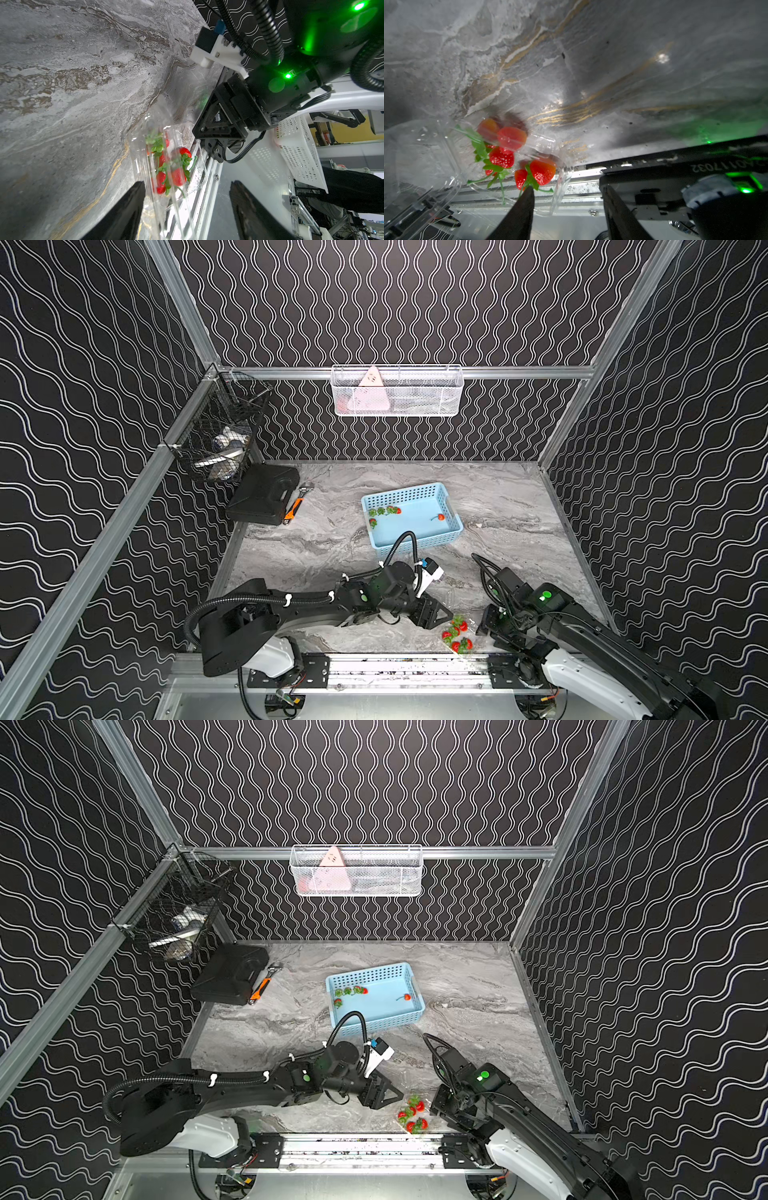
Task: Pack strawberries into containers
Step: Move the packing box to the center of the board.
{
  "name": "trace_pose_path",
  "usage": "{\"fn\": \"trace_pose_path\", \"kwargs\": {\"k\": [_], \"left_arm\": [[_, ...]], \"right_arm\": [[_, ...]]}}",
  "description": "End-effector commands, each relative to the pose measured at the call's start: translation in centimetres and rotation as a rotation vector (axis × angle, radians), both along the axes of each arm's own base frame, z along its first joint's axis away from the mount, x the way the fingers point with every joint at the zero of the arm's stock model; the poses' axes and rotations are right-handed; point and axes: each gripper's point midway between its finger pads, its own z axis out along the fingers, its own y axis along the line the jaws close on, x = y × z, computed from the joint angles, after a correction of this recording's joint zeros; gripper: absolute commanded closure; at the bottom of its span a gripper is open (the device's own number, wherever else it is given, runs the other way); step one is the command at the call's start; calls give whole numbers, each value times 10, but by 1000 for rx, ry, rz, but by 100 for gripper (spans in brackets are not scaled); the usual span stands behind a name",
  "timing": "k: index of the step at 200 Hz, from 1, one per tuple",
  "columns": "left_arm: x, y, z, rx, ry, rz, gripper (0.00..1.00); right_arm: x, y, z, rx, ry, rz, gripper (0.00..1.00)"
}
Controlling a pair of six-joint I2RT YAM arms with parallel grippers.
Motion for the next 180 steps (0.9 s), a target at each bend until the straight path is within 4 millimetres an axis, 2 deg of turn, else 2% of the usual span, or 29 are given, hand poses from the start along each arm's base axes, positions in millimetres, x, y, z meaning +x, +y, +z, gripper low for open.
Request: {"fn": "trace_pose_path", "kwargs": {"k": [1, 51, 112, 180], "left_arm": [[2, -4, 13, -53, -17, 6, 30], [3, -3, 13, -48, -21, 9, 30], [3, -4, 14, -48, -22, 6, 30], [3, -2, 14, -40, -27, 8, 30]], "right_arm": [[4, 9, -3, 43, -3, -22, 47], [5, 14, -20, 36, 9, -11, 57], [23, 28, -23, 69, -29, -45, 72], [60, 52, -18, 102, -97, -45, 78]]}}
